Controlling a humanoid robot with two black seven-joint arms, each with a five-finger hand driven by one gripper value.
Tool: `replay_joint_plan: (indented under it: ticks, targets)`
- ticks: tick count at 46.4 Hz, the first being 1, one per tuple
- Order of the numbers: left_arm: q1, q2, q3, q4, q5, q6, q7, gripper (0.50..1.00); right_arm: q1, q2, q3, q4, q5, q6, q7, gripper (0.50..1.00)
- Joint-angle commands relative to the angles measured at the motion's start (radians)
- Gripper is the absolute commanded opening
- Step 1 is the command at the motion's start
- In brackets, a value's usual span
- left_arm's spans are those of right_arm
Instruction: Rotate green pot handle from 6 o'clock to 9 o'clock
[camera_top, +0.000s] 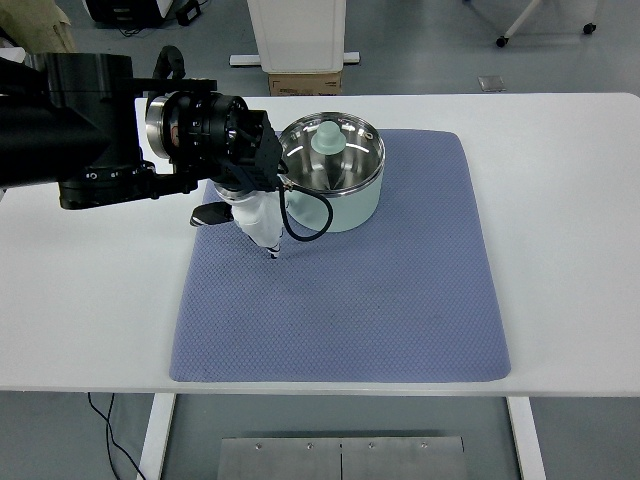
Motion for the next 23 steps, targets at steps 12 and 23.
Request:
replay_joint_plan:
  ticks: [12, 23]
  targets:
    - [-0.014, 0.0, 0.032, 0.0, 0.0, 0.0, 0.0, 1.0, 0.0, 0.0, 0.0, 0.0, 0.0, 0.0, 0.0, 1.0]
    - [-0.017, 0.0, 0.055, 0.002, 0.0, 0.0, 0.0, 1.0, 0.0, 0.0, 0.0, 0.0, 0.0, 0.0, 0.0, 1.0]
